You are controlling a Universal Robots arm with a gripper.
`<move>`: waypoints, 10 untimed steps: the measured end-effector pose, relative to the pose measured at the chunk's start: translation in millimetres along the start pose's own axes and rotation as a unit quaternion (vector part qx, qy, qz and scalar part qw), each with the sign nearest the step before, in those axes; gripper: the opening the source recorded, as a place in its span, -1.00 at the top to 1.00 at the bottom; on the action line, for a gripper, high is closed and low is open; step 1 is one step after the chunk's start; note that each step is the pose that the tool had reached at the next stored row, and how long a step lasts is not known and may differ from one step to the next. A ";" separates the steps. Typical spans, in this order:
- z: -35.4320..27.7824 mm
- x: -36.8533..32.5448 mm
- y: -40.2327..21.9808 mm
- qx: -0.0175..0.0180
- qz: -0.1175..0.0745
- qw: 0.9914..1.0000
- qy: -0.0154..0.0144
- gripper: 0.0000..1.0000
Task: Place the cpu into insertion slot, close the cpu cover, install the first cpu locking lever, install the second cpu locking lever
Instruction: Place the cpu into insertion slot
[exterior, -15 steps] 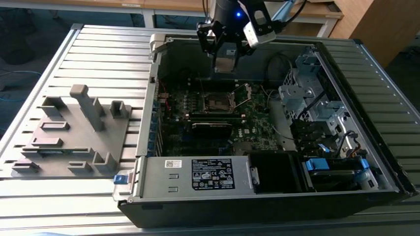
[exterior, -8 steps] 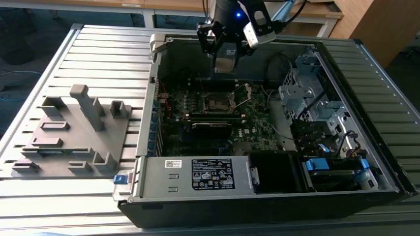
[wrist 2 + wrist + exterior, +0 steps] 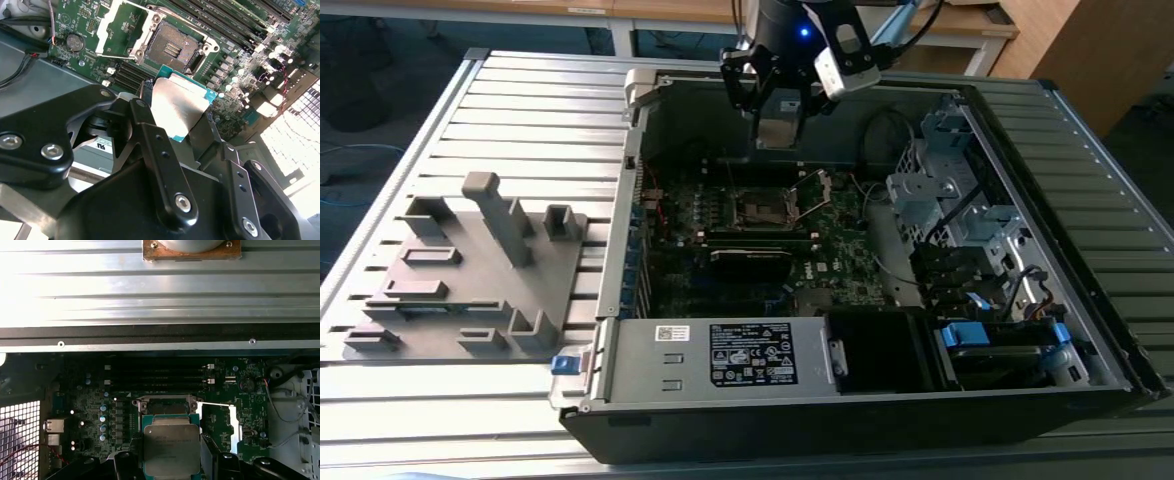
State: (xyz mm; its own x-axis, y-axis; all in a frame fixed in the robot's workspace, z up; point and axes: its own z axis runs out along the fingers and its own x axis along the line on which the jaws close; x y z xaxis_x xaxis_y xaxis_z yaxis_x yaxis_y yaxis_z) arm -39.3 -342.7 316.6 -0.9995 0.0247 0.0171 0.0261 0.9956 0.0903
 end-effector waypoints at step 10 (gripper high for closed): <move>1.5 0.0 -0.1 0.000 0.000 1.000 0.000 -0.08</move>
State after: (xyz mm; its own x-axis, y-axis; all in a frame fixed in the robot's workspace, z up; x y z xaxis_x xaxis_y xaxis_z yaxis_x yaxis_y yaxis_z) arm -39.3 -342.7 315.1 -0.9995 0.0247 0.0170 0.0261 0.9955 0.0905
